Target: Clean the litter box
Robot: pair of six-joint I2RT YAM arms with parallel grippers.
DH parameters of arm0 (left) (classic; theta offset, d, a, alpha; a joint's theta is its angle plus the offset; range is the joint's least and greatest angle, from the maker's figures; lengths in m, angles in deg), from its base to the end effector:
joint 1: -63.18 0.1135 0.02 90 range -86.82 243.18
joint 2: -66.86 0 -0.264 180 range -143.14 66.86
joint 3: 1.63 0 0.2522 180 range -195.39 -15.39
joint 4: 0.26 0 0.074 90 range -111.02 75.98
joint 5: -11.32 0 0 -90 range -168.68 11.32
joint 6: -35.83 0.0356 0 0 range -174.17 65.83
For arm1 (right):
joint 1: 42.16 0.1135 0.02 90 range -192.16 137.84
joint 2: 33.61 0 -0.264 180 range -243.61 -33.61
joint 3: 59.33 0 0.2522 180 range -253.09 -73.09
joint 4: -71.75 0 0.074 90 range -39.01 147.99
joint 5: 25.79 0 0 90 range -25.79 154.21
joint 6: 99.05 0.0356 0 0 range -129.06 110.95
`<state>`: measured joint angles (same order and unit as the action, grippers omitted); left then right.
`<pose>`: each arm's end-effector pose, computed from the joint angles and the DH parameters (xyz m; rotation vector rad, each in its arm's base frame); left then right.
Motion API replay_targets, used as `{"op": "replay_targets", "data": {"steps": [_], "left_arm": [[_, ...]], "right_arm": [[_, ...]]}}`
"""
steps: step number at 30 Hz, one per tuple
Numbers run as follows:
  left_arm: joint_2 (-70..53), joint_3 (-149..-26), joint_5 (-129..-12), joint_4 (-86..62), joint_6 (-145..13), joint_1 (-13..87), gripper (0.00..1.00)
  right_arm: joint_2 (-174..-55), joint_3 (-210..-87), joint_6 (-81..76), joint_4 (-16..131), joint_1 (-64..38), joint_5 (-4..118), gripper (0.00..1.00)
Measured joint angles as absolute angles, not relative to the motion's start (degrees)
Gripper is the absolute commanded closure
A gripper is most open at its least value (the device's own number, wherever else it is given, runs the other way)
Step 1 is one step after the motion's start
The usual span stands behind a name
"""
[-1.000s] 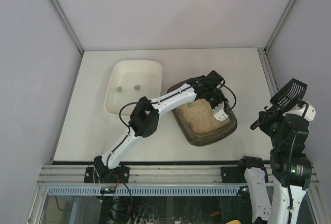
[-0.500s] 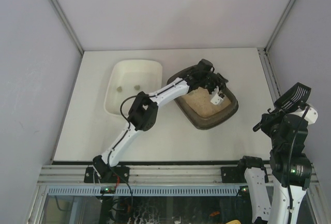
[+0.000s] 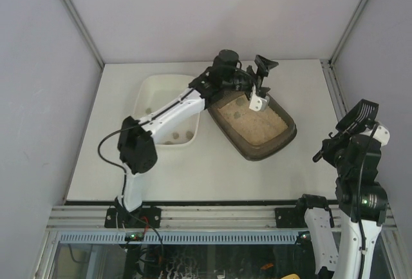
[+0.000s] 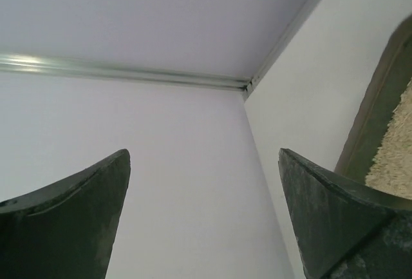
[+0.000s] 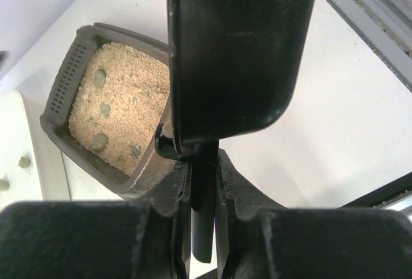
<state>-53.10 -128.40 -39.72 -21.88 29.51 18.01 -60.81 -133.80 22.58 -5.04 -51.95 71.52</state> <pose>0.3370 -0.3708 0.3461 1.7441 0.3182 -0.1369 0.0499 -0.0132 0.3656 0.8086 1.9196 0.0993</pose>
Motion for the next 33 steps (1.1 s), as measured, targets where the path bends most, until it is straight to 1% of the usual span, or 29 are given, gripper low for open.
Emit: {"op": "replay_targets", "data": {"steps": [3,5,7,9,12,14,16,18,21,23,27,33], "left_arm": [[-45.7,-125.0,-42.7,-21.8,19.3,18.4,0.0],[-41.8,-125.1,-49.4,-22.9,10.7,18.7,0.0],[-38.3,-125.3,-56.6,-25.5,3.2,19.4,0.0],[-35.0,-125.1,-61.6,-28.5,-3.4,20.8,0.0],[-26.0,-117.4,-66.0,-28.9,-17.6,26.3,0.0],[-19.2,-110.9,-69.7,-29.1,-27.2,31.4,0.0],[-14.4,-108.4,-76.3,-31.4,-34.2,35.6,0.0],[-11.1,-108.0,-81.6,-34.2,-37.1,36.8,0.0],[-5.6,-106.5,-87.1,-38.3,-38.8,36.3,0.0],[-1.9,-104.5,-89.2,-40.9,-40.0,37.3,0.0],[2.5,-102.8,-92.5,-45.8,-43.1,43.3,0.0],[2.9,-101.6,-88.6,-53.4,-49.5,51.8,0.0]], "right_arm": [[-64.3,-133.8,20.0,-4.4,-51.7,69.6,1.0],[-67.5,-133.8,18.2,-3.7,-50.5,68.6,1.0],[-71.4,-134.0,16.2,-2.9,-47.4,68.7,1.0],[-75.9,-135.2,14.2,-2.3,-42.2,69.9,1.0],[-85.9,-140.2,10.7,-2.2,-31.7,75.5,1.0],[-94.7,-145.6,7.2,-1.9,-23.2,83.6,1.0],[-102.3,-149.1,2.8,0.1,-16.0,90.6,1.0],[-109.8,-150.4,-3.1,3.3,-10.2,98.4,1.0],[-118.1,-149.9,-12.7,6.8,-5.6,106.9,1.0],[-120.2,-147.4,-20.1,10.4,-4.5,111.2,1.0],[-120.3,-142.8,-35.9,17.6,-3.5,118.5,1.0],[-120.2,-142.8,-48.1,21.4,-0.9,122.2,1.0]]}}
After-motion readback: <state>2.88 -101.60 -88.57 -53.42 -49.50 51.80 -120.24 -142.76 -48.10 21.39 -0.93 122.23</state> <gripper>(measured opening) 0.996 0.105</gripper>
